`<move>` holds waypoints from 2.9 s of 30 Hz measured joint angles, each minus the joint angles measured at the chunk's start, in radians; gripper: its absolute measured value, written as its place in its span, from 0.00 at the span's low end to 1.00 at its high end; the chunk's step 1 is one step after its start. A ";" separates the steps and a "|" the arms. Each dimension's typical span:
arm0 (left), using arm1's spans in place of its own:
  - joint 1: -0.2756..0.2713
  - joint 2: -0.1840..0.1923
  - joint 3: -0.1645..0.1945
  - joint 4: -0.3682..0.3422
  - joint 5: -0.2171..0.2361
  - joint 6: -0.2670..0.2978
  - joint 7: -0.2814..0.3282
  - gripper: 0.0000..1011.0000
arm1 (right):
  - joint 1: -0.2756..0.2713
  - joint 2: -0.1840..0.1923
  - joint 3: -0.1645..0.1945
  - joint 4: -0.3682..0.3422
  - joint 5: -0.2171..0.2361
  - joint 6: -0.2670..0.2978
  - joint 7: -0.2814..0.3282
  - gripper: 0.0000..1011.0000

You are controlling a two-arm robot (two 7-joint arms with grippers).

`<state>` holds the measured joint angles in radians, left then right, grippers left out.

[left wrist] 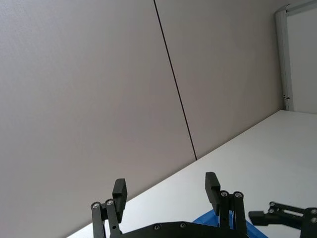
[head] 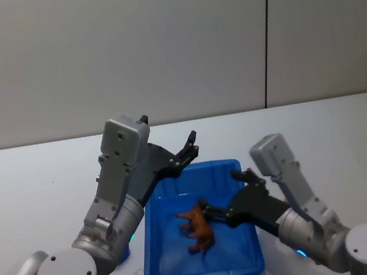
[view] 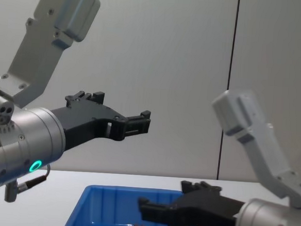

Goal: Pick up the two dolls from the table and place them into the box.

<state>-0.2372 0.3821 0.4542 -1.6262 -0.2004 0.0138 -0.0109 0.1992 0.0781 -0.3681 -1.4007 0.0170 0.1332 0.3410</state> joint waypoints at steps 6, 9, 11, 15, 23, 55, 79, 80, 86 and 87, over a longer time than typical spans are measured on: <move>0.000 0.000 0.000 0.000 0.000 0.000 0.000 0.99 | -0.046 0.022 0.007 -0.067 0.015 0.007 -0.082 0.99; 0.000 0.000 0.000 0.000 0.000 0.000 0.000 0.99 | -0.068 0.032 0.010 -0.097 0.020 0.014 -0.120 0.99; 0.000 0.000 0.000 0.000 0.000 0.000 0.000 0.99 | -0.080 0.038 0.012 -0.113 0.024 0.019 -0.143 0.99; 0.000 0.000 0.000 0.000 0.000 0.000 0.000 0.99 | -0.104 0.049 0.017 -0.144 0.030 0.034 -0.192 0.99; 0.000 0.000 0.000 0.000 0.000 0.000 0.000 0.99 | -0.146 0.066 0.025 -0.189 0.041 0.076 -0.275 0.99; 0.000 0.000 0.000 0.000 0.000 0.000 0.000 0.99 | -0.209 0.028 0.008 -0.204 0.050 0.246 -0.467 0.99; 0.000 0.000 0.000 0.000 0.000 0.000 0.000 0.99 | -0.215 0.004 0.025 -0.179 0.137 0.305 -0.467 0.60; 0.000 0.000 0.000 0.000 0.000 0.000 0.000 0.99 | -0.215 0.004 0.025 -0.179 0.137 0.305 -0.467 0.54; 0.000 0.000 0.000 0.000 0.000 0.000 0.000 0.99 | -0.220 0.002 0.027 -0.180 0.134 0.297 -0.465 0.38; 0.000 0.000 0.000 0.000 0.000 0.000 0.000 0.99 | -0.221 0.002 0.027 -0.182 0.131 0.294 -0.465 0.38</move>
<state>-0.2372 0.3821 0.4542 -1.6262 -0.2004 0.0139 -0.0109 -0.0218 0.0806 -0.3412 -1.5824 0.1483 0.4276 -0.1240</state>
